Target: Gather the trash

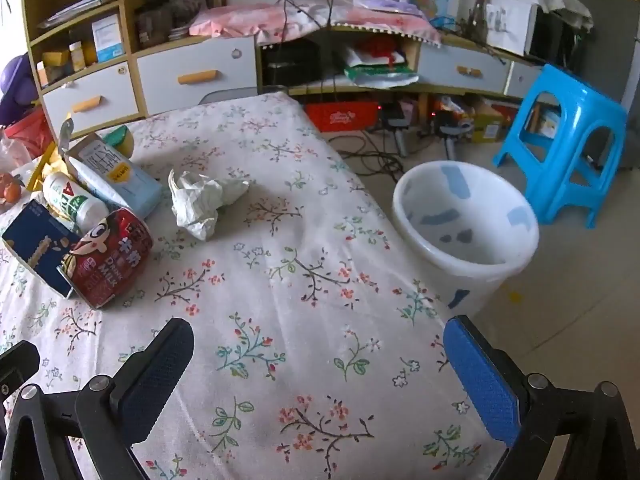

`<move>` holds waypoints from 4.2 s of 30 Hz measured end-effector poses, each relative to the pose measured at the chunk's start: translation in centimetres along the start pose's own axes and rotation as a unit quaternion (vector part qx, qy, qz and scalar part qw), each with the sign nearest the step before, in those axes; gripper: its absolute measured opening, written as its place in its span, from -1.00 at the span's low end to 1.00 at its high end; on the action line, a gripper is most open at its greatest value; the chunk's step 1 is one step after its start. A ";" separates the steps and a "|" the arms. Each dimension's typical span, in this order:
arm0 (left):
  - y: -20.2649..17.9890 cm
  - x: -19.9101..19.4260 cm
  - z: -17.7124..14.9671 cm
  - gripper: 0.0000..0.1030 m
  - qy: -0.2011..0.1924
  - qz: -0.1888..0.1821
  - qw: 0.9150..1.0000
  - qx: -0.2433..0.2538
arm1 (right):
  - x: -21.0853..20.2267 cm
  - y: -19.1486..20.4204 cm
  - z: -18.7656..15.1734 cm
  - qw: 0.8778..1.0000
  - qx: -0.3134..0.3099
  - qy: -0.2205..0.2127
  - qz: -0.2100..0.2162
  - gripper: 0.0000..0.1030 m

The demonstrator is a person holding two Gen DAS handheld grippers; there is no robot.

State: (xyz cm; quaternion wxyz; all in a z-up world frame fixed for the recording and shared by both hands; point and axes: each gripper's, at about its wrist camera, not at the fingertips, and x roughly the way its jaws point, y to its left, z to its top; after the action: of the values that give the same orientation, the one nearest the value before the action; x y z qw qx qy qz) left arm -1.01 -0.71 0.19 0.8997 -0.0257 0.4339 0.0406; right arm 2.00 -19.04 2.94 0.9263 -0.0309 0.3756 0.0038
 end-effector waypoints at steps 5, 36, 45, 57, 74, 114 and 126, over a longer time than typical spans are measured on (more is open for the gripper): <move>0.1 0.1 -0.1 1.00 0.004 0.001 1.000 -0.003 | 0.3 -0.1 0.0 1.000 0.006 0.005 0.007 0.99; 0.3 0.0 0.0 1.00 0.007 -0.004 1.000 -0.008 | 0.4 0.2 -0.2 1.000 0.007 0.006 0.011 0.99; 0.2 0.0 -0.1 1.00 0.007 -0.004 1.000 -0.009 | 0.4 0.2 -0.1 1.000 0.006 0.006 0.012 0.99; 0.2 -0.1 -0.1 1.00 0.006 -0.004 1.000 -0.009 | 0.3 0.2 -0.1 1.000 0.007 0.004 0.012 0.99; 0.2 -0.3 -0.1 1.00 0.005 -0.005 1.000 -0.012 | 0.3 0.2 -0.1 1.000 0.008 0.005 0.012 0.99; 11.7 9.6 9.4 0.72 0.110 -0.093 0.981 -0.130 | 14.8 4.7 9.2 0.965 -0.019 0.197 0.171 0.99; 11.7 11.1 9.2 -0.16 0.124 -0.145 0.971 -0.145 | 17.5 6.7 9.6 0.959 -0.026 0.212 0.189 0.57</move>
State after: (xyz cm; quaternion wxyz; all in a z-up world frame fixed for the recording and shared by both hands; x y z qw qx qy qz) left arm 11.91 12.23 -2.93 0.8219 -0.2231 0.5232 -0.0316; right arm 21.02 -12.09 -2.71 0.8067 0.0164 0.5620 0.1819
